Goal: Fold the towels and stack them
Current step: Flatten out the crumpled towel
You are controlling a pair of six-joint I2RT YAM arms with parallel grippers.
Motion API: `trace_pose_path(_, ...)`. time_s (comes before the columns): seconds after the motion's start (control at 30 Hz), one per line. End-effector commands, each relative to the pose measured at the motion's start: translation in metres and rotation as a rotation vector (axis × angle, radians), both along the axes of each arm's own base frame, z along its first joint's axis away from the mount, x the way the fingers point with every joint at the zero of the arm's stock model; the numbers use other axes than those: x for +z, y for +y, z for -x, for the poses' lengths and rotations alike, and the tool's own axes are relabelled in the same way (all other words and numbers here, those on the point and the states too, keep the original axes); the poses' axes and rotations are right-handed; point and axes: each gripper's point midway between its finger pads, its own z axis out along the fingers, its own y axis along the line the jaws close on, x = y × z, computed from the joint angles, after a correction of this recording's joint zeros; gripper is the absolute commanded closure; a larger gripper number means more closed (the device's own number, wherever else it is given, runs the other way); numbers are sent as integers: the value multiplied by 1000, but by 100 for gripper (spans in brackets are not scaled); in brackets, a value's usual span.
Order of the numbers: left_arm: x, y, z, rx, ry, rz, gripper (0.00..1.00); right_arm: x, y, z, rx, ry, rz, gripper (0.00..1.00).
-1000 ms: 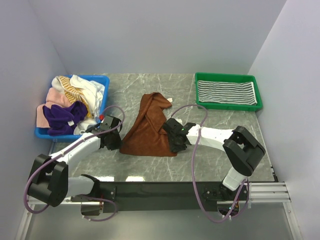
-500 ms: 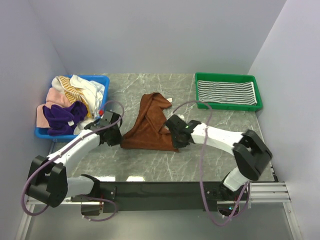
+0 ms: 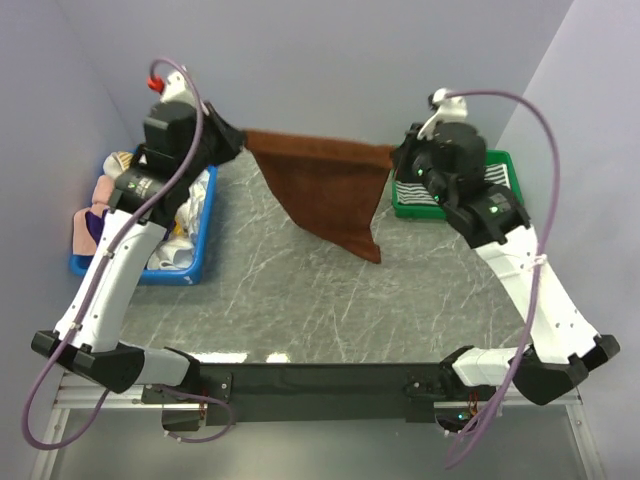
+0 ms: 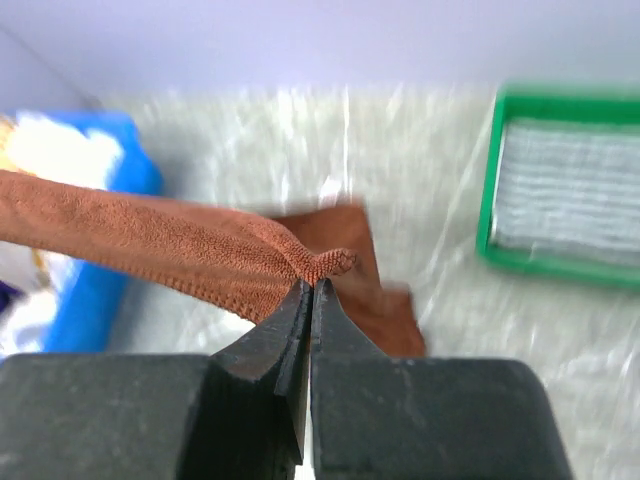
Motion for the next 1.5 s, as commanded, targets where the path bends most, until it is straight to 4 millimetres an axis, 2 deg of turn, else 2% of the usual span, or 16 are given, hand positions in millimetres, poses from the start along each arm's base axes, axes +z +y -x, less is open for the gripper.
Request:
trace_pose_path(0.0, 75, 0, 0, -28, -205, -8, 100, 62, -18, 0, -14, -172, 31, 100)
trace_pose_path(0.1, 143, 2, 24, -68, -391, 44, 100, 115, -28, 12, -16, -319, 4, 100)
trace_pose_path(0.2, 176, 4, 44, -102, -499, 49, 100, 156, -36, 28, 1, -440, -4, 100)
trace_pose_path(0.23, 196, 3, 62, -142, -570, 60, 100, 171, -40, 38, 6, -484, -12, 100)
trace_pose_path(0.37, 231, 0, 111, -264, -737, 40, 100, 204, -44, 69, 75, -613, -9, 100)
trace_pose_path(0.7, 254, 7, 217, -450, -973, 27, 100, 225, -32, 159, 378, -796, -19, 100)
trace_pose_path(0.83, 244, 5, 221, -470, -940, 48, 100, 221, -30, 173, 423, -796, -43, 100)
trace_pose_path(0.97, 220, 1, 200, -454, -837, 60, 100, 211, -26, 168, 434, -753, -42, 100)
trace_pose_path(1.07, 189, 2, 162, -369, -722, 49, 100, 192, -20, 147, 413, -689, -24, 100)
trace_pose_path(1.17, 141, 4, 107, -242, -571, 30, 100, 160, -12, 106, 352, -594, 11, 100)
trace_pose_path(1.2, 111, 1, 79, -207, -486, 9, 100, 137, -9, 80, 301, -526, 41, 100)
trace_pose_path(1.27, 81, 5, 44, -107, -406, -12, 100, 117, -8, 49, 247, -483, 86, 100)
trace_pose_path(1.3, 45, 1, 14, -77, -318, -41, 100, 87, -2, 21, 220, -411, 124, 100)
trace_pose_path(1.37, 14, 5, -20, 5, -259, -75, 100, 67, -5, -15, 168, -383, 155, 100)
trace_pose_path(1.4, -23, -1, -49, 22, -179, -106, 100, 36, 0, -44, 155, -317, 186, 100)
trace_pose_path(1.47, -55, 3, -80, 79, -110, -113, 100, 15, -3, -75, 109, -283, 224, 100)
